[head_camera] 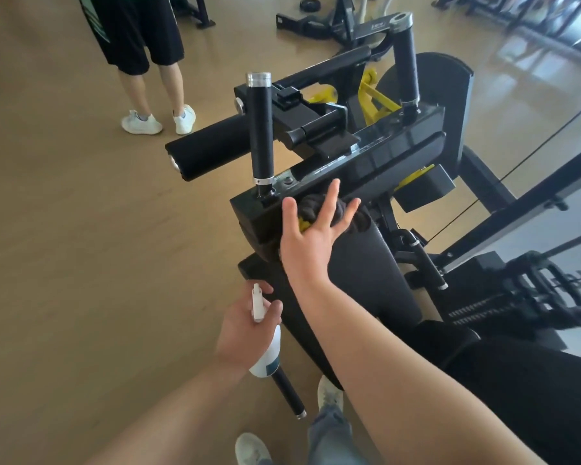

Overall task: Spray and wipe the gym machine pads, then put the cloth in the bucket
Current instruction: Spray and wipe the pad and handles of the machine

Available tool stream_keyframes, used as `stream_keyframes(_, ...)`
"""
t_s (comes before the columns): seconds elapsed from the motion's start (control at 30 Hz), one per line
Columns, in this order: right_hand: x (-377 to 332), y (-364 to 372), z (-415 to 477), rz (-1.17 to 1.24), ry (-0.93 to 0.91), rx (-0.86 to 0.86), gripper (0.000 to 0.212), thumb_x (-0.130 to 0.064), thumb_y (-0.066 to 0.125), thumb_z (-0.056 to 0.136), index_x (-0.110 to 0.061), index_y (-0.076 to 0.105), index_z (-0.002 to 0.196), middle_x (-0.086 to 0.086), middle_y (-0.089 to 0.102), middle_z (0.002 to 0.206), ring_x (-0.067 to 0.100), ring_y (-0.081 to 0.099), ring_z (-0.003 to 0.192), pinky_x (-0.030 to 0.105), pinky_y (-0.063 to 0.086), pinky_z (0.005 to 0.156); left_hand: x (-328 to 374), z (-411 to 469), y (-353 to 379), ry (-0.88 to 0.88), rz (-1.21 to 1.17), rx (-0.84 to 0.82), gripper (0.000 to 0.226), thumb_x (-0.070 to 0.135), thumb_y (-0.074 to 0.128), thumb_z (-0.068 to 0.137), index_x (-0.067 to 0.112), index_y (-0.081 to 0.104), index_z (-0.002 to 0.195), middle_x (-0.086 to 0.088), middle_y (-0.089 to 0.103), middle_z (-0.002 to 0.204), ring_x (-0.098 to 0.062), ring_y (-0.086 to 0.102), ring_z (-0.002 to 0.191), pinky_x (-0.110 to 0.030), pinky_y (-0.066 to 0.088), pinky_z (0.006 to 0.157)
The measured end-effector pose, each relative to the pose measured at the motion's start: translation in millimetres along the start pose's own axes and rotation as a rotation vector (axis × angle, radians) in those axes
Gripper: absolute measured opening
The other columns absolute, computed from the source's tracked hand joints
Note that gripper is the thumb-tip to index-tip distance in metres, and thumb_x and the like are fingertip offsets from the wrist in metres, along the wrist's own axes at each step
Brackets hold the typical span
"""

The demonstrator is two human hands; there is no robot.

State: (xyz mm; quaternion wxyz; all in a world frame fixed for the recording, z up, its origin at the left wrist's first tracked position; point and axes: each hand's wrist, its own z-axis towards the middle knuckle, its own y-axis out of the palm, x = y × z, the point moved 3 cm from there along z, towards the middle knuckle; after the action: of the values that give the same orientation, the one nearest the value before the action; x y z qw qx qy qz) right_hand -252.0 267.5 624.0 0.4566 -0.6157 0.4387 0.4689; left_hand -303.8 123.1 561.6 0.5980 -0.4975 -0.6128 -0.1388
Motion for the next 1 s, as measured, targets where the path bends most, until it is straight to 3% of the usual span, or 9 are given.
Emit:
stream_keyframes(0.17, 0.8, -15.3, 28.4, 0.224, 0.086, 0.264, 0.063, -0.047, 0.048, 0.108, -0.046, 0.018, 0.163, -0.012, -0.009, 0.173, 0.013, 0.009, 0.158, 0.026, 0.020, 0.117, -5.3, 0.5, -0.4, 0.017, 0.013, 0.000, 0.017, 0.022, 0.065, 0.097, 0.033, 0.055, 0.102, 0.005, 0.070, 0.075, -0.013, 0.071, 0.076, -0.026, 0.055, 0.072)
stream_keyframes(0.27, -3.9, -23.5, 42.4, 0.260, 0.141, 0.356, 0.063, -0.053, 0.044, 0.107, -0.047, 0.015, 0.163, -0.004, -0.008, 0.174, 0.021, 0.009, 0.160, 0.044, 0.022, 0.126, -4.9, -1.1, -0.7, 0.017, 0.000, 0.012, 0.018, 0.022, 0.063, 0.095, 0.036, 0.054, 0.101, 0.004, 0.069, 0.074, -0.013, 0.070, 0.076, -0.028, 0.055, 0.073)
stream_keyframes(0.4, -1.6, -11.4, 16.8, 0.131, 0.073, 0.215, 0.066, -0.052, 0.045, 0.107, -0.052, 0.007, 0.162, -0.011, -0.015, 0.172, 0.026, 0.025, 0.155, 0.031, 0.025, 0.113, -4.3, -5.6, 0.3, 0.027, 0.001, 0.004, 0.018, 0.023, 0.064, 0.095, 0.037, 0.055, 0.103, 0.002, 0.070, 0.078, -0.011, 0.069, 0.078, -0.023, 0.051, 0.072)
stream_keyframes(0.5, 13.6, 6.0, -18.2, 0.075, 0.054, 0.035, 0.076, -0.054, 0.049, 0.104, -0.063, -0.007, 0.156, -0.018, -0.024, 0.168, 0.027, 0.049, 0.127, 0.044, 0.049, 0.106, -6.1, -6.3, 4.4, -0.009, 0.000, -0.011, 0.018, 0.023, 0.067, 0.092, 0.036, 0.056, 0.100, 0.004, 0.072, 0.083, -0.014, 0.071, 0.084, -0.031, 0.055, 0.078)
stream_keyframes(0.57, 16.9, 12.1, -23.0, 0.099, 0.113, 0.001, 0.078, -0.052, 0.048, 0.105, -0.063, -0.011, 0.154, -0.016, -0.027, 0.168, 0.020, 0.046, 0.116, 0.046, 0.051, 0.103, -4.8, -5.9, 8.9, -0.035, 0.022, -0.031, 0.019, 0.019, 0.067, 0.090, 0.033, 0.054, 0.095, 0.003, 0.072, 0.086, -0.017, 0.071, 0.087, -0.034, 0.056, 0.078)
stream_keyframes(0.7, 11.0, 11.3, -6.4, 0.230, 0.124, 0.088, 0.071, -0.049, 0.048, 0.107, -0.060, -0.001, 0.157, -0.014, -0.022, 0.168, 0.025, 0.032, 0.148, 0.037, 0.037, 0.111, 2.7, -2.1, 20.2, 0.030, 0.105, -0.002, 0.029, 0.004, 0.066, 0.085, 0.031, 0.054, 0.086, 0.018, 0.067, 0.069, 0.000, 0.067, 0.073, -0.009, 0.046, 0.061)
stream_keyframes(0.77, 8.6, 4.3, 9.8, 0.284, 0.125, 0.156, 0.067, -0.046, 0.047, 0.108, -0.054, 0.006, 0.160, -0.010, -0.015, 0.170, 0.025, 0.025, 0.154, 0.029, 0.026, 0.107, 4.3, 4.7, 25.8, 0.049, 0.123, 0.009, 0.017, 0.013, 0.068, 0.085, 0.026, 0.057, 0.086, 0.023, 0.065, 0.066, -0.001, 0.068, 0.073, -0.007, 0.047, 0.062)
stream_keyframes(0.9, 3.8, -15.0, 38.8, 0.314, 0.140, 0.245, 0.065, -0.044, 0.046, 0.109, -0.051, 0.009, 0.161, -0.004, -0.007, 0.172, 0.024, 0.024, 0.154, 0.025, 0.022, 0.105, 10.8, 22.3, 41.4, 0.130, 0.075, -0.076, 0.022, 0.049, 0.057, 0.083, 0.035, 0.054, 0.099, 0.007, 0.067, 0.071, -0.017, 0.071, 0.074, -0.039, 0.060, 0.073)
stream_keyframes(1.0, 3.5, -31.5, 63.9, 0.296, 0.098, 0.267, 0.065, -0.043, 0.046, 0.109, -0.050, 0.010, 0.162, -0.005, -0.009, 0.172, 0.025, 0.022, 0.156, 0.026, 0.021, 0.107, 24.8, 35.3, 60.2, 0.190, 0.113, -0.120, 0.023, 0.056, 0.053, 0.084, 0.043, 0.049, 0.103, 0.004, 0.069, 0.077, -0.014, 0.071, 0.074, -0.041, 0.061, 0.072)
